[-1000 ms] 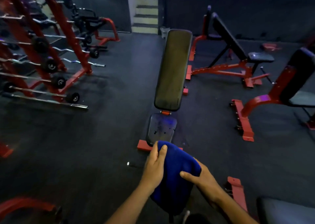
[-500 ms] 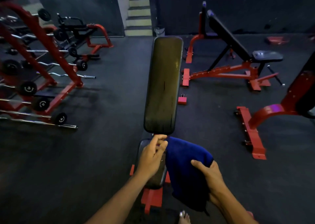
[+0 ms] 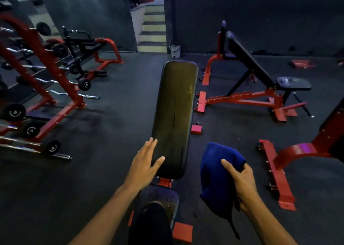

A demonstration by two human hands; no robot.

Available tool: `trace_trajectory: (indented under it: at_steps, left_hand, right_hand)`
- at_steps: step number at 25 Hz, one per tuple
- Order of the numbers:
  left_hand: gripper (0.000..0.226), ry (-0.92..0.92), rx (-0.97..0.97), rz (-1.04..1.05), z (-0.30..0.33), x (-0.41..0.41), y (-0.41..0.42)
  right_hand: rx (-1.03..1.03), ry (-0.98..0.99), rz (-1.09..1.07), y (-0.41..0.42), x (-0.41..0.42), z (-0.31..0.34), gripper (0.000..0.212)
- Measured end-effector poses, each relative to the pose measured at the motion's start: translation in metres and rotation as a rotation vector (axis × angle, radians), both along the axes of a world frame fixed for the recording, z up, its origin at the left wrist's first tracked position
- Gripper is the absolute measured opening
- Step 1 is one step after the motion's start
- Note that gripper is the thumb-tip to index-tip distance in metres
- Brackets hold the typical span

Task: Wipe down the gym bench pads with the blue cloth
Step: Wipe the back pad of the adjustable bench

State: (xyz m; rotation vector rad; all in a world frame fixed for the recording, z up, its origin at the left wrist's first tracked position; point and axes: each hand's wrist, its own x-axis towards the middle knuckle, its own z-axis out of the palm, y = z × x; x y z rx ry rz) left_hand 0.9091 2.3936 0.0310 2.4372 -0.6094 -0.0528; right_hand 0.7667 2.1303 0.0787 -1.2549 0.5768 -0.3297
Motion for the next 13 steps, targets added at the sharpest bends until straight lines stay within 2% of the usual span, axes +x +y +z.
trace_trajectory:
  at_steps: [3,8,13]
  left_hand:
    - [0.101,-0.068,0.107,-0.076,0.004,0.062,-0.019]
    - [0.083,-0.190,0.268,-0.128,0.015,0.244,-0.081]
    - [0.077,-0.269,0.363,-0.155,-0.002,0.441,-0.162]
  right_hand:
    - [-0.009,0.016,-0.062,-0.020,0.044,0.004,0.022]
    - [-0.136,0.056,-0.154,-0.057,0.173,0.013,0.025]
    - [-0.407,0.091,-0.241,-0.107,0.355,0.033,0.026]
